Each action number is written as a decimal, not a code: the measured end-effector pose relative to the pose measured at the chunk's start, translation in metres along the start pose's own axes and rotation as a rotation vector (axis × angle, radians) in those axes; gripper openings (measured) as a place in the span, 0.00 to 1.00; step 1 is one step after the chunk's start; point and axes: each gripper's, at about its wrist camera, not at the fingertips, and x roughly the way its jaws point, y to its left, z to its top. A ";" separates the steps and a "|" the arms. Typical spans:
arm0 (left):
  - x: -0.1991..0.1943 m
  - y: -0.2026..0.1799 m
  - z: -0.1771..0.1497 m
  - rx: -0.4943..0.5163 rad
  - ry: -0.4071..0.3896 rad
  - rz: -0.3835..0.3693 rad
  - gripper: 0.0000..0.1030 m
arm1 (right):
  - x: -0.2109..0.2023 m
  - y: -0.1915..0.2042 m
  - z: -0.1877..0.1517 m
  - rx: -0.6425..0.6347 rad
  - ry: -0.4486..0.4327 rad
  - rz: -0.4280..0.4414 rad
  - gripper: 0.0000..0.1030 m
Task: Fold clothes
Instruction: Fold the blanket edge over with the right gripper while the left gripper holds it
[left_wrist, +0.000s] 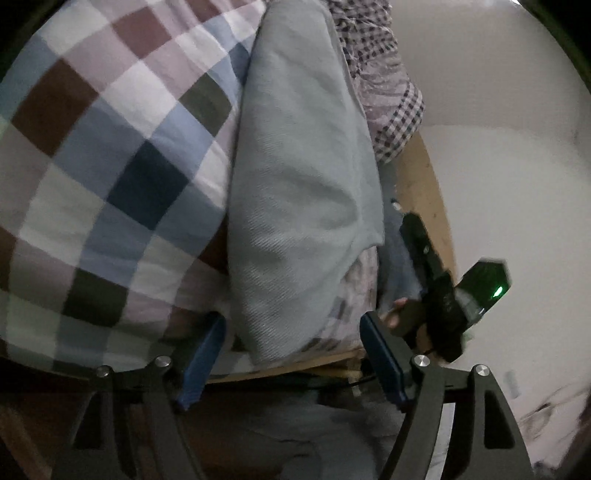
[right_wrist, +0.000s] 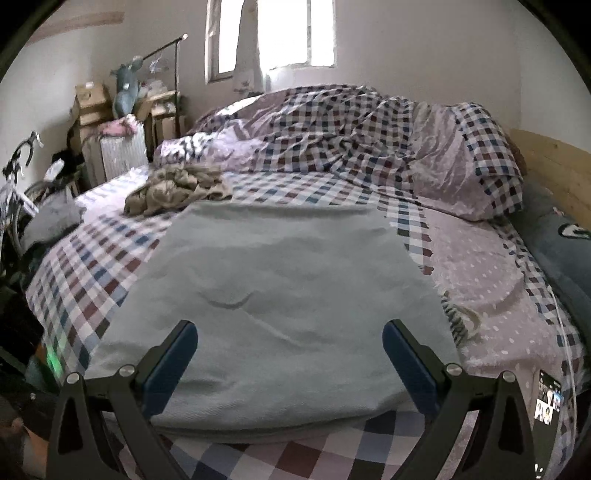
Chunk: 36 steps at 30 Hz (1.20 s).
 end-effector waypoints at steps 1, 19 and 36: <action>0.001 0.001 0.000 -0.025 0.002 -0.026 0.76 | -0.001 -0.003 0.000 0.013 -0.002 0.004 0.99; 0.004 -0.007 0.014 -0.206 0.002 -0.111 0.81 | -0.029 0.025 -0.015 -0.110 -0.036 0.088 0.99; 0.001 -0.011 0.024 -0.323 0.100 -0.075 0.17 | -0.038 0.102 -0.058 -0.517 -0.066 0.068 0.99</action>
